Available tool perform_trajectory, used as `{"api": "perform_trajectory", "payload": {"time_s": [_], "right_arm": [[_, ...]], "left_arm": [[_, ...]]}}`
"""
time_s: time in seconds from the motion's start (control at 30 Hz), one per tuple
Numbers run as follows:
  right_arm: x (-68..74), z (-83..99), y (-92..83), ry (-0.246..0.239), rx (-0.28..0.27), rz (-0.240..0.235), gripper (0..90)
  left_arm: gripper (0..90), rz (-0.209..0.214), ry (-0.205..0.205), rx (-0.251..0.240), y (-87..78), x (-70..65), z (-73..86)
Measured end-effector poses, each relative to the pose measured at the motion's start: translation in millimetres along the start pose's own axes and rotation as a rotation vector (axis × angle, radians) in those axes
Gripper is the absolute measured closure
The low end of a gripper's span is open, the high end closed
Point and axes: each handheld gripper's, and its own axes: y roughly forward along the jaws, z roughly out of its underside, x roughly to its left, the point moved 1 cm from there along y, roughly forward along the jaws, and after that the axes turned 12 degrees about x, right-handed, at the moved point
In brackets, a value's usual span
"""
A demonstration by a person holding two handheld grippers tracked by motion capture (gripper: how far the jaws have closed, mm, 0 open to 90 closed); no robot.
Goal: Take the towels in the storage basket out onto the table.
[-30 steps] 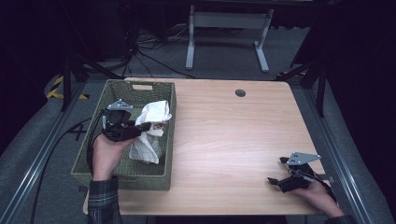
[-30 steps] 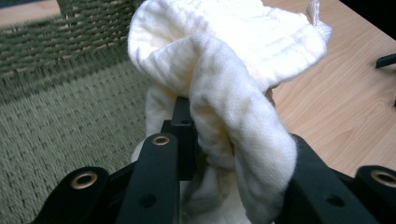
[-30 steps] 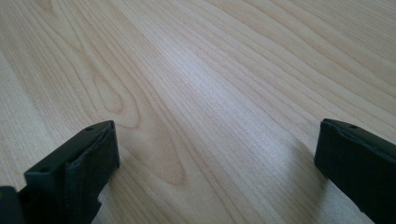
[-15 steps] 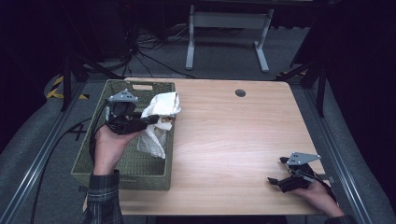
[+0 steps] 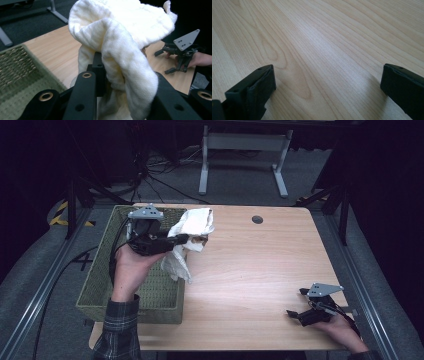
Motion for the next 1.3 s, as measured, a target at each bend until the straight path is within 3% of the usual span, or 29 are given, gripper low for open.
{"api": "perform_trajectory", "payload": {"time_s": [0.4, 0.6, 1.0, 1.3], "right_arm": [[0.1, 0.0, 0.1, 0.001, -0.002, 0.000, 0.2], [0.1, 0.0, 0.2, 0.000, -0.002, 0.000, 0.1], [0.1, 0.0, 0.1, -0.001, -0.001, 0.000, 0.1], [0.0, 0.0, 0.1, -0.003, 0.000, 0.001, 0.1]], "left_arm": [[73.7, 0.078, 0.071, -0.009, 21.4, -24.2, -22.1], [73.7, 0.127, 0.129, 0.016, 45.9, -42.7, -28.7], [73.6, 0.195, 0.180, 0.063, 92.0, -67.8, -28.0], [73.6, 0.183, 0.214, 0.089, 121.6, -82.8, -23.3]]}}
